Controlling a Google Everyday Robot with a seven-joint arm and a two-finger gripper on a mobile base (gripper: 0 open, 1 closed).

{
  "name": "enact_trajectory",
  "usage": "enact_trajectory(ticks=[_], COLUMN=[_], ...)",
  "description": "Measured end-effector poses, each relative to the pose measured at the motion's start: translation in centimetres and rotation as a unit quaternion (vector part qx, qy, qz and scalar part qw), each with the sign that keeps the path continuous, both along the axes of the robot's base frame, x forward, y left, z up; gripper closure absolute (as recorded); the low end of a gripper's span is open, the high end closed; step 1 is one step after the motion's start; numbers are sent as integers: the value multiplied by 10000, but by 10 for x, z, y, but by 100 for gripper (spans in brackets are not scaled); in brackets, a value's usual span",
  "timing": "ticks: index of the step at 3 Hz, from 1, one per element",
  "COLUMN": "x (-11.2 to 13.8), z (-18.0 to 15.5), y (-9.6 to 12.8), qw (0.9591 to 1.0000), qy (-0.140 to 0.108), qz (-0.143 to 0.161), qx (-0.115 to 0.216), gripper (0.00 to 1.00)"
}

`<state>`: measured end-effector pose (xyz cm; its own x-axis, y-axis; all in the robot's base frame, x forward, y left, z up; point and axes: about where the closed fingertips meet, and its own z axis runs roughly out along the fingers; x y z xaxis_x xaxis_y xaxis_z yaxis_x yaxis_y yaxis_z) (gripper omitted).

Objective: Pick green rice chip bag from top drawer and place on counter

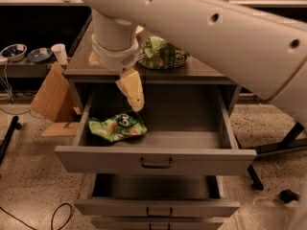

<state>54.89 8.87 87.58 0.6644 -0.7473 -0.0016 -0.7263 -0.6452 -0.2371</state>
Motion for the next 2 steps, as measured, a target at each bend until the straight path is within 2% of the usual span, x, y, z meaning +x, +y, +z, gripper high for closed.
enact_trajectory(ticks=[1,2], x=[27,47], z=[-33,-79], y=[-2,-3], qw=[9996,9985], qy=[-44,-37], qz=[269,522], qx=[-19,-131], gripper=[0,0])
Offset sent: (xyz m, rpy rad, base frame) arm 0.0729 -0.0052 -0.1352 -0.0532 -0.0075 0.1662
